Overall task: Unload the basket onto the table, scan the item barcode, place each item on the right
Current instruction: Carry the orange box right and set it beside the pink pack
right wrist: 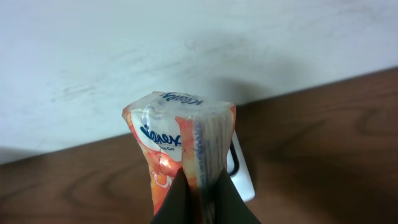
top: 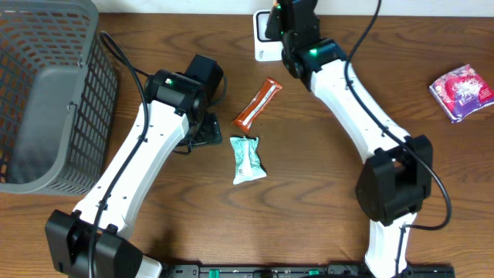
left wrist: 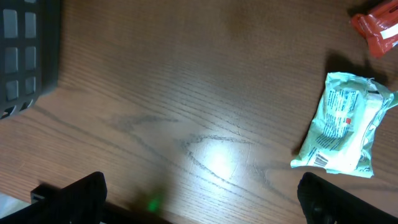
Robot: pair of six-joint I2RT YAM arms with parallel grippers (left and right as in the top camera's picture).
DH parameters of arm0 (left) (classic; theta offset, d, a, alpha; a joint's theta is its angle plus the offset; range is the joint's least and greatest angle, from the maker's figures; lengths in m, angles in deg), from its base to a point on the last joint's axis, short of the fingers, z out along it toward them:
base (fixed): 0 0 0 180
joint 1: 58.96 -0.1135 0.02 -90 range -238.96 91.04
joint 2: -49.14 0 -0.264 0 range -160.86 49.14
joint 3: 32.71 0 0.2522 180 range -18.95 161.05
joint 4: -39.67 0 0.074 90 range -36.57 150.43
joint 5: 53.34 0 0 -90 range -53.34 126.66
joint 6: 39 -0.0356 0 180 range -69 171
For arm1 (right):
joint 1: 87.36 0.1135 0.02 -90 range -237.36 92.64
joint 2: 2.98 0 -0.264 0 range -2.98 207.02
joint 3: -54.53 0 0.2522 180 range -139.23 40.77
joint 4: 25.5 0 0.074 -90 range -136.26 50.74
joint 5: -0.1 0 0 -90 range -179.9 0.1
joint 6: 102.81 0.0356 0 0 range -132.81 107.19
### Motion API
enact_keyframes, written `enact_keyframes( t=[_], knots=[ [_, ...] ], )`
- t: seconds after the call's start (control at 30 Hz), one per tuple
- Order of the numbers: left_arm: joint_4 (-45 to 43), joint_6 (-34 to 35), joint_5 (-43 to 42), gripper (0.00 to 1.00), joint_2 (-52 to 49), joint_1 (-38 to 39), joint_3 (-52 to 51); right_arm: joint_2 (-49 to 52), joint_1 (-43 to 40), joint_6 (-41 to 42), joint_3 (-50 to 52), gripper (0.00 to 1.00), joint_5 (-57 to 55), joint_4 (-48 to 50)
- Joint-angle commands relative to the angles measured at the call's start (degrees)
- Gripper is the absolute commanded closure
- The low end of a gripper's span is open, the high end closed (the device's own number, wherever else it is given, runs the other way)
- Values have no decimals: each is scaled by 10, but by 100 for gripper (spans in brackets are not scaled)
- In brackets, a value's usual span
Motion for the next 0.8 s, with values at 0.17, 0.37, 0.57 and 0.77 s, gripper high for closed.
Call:
enact_keyframes(
  t=[0.17, 0.37, 0.57, 0.77],
  knots=[
    [4, 7, 9, 2, -4, 0, 1, 126, -21, -49, -131, 99, 30, -36],
    [4, 7, 9, 2, -4, 0, 1, 193, -16, -89, -226, 99, 23, -108],
    [4, 7, 9, 2, -4, 0, 1, 201, -27, -89, -235, 99, 16, -142],
    [4, 7, 9, 2, -4, 0, 1, 195, -65, -68, -294, 99, -123, -254]
  ],
)
